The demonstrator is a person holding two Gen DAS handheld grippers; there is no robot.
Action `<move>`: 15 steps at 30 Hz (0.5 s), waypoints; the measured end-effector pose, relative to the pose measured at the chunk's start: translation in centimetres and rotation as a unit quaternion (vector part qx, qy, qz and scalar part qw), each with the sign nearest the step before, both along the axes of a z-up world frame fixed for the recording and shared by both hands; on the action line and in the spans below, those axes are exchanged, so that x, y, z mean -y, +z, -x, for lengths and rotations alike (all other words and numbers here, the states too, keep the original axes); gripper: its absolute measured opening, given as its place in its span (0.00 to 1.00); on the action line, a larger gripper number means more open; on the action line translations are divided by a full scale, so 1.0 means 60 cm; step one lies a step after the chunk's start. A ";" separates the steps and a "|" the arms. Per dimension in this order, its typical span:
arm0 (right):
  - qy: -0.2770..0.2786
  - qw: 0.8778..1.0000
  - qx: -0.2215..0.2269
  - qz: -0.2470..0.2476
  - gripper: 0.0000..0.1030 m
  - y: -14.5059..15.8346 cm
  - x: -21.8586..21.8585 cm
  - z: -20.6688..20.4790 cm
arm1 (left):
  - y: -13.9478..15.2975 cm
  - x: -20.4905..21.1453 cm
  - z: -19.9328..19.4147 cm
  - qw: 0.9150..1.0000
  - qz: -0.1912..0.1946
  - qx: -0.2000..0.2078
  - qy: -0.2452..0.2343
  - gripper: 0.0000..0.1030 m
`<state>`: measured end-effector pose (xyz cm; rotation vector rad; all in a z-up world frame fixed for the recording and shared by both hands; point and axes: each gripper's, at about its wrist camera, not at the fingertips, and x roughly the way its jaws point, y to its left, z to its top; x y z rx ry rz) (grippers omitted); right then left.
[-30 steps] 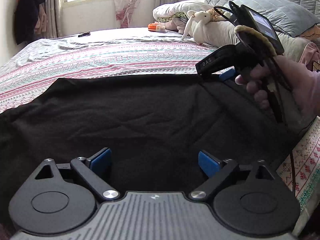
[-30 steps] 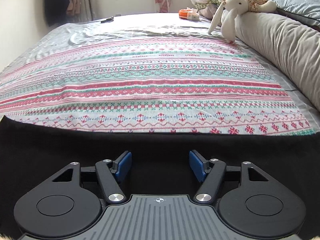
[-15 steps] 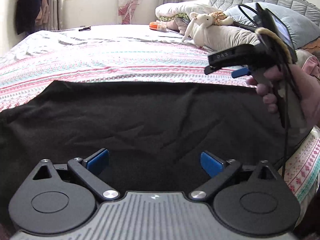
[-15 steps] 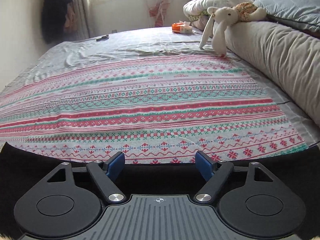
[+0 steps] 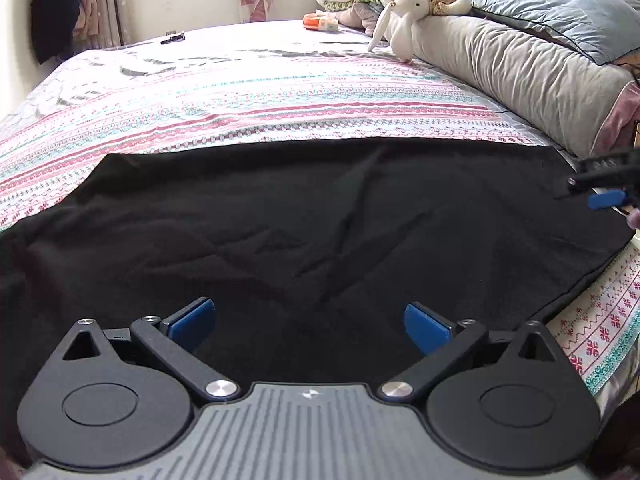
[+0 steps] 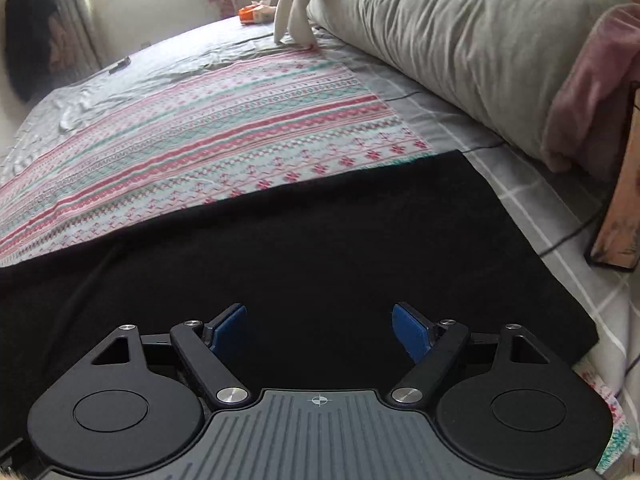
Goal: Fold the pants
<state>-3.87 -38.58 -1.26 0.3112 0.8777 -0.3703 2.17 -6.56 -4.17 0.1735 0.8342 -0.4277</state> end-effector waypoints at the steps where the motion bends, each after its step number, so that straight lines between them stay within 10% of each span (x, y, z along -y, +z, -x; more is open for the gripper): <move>1: -0.008 1.000 -0.002 0.003 0.79 0.001 0.007 0.013 | 0.000 -0.002 0.000 1.000 0.003 -0.005 0.003 1.00; 15: -0.125 0.991 0.018 -0.043 0.79 -0.041 0.090 0.136 | -0.008 -0.020 -0.004 0.998 0.020 -0.037 0.035 1.00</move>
